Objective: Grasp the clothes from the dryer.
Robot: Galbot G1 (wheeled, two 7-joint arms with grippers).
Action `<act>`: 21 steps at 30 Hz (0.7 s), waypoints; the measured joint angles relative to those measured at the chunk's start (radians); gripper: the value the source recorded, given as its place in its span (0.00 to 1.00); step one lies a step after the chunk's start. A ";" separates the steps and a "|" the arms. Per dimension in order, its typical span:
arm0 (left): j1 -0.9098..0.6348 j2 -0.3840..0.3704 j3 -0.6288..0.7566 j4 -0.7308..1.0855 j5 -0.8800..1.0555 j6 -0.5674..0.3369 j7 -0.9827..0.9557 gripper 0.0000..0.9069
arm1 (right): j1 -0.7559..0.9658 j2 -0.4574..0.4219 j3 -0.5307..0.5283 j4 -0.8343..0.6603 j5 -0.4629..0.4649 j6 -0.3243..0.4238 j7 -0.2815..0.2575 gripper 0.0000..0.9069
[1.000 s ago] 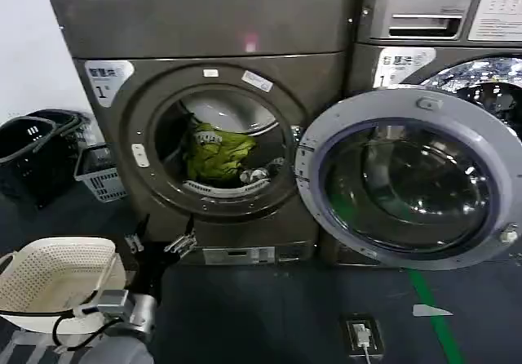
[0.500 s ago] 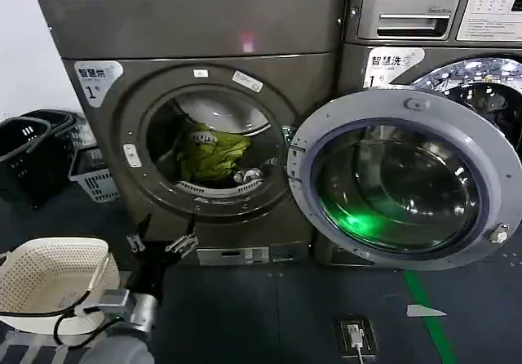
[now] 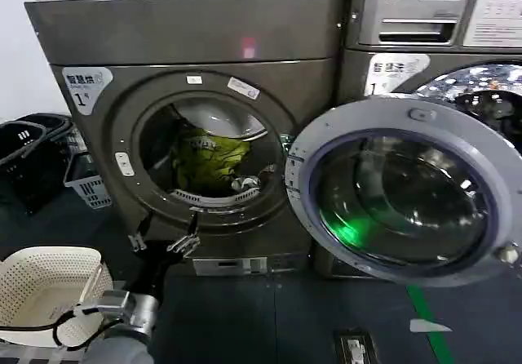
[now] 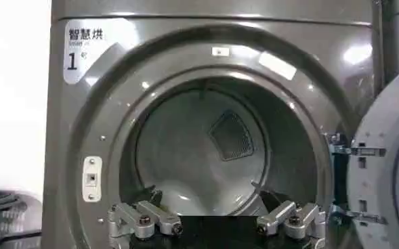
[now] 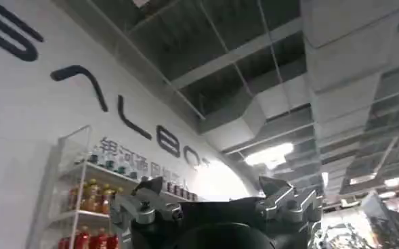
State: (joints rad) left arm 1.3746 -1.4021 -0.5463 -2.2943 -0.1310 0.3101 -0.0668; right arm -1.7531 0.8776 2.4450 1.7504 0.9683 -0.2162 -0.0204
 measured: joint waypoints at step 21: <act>-0.012 -0.009 0.001 0.013 0.000 0.000 0.000 1.00 | 0.005 0.006 -0.013 0.006 -0.019 0.018 -0.009 1.00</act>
State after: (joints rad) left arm 1.3626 -1.4113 -0.5456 -2.2808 -0.1313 0.3099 -0.0668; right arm -1.7482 0.8832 2.4322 1.7566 0.9489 -0.1981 -0.0292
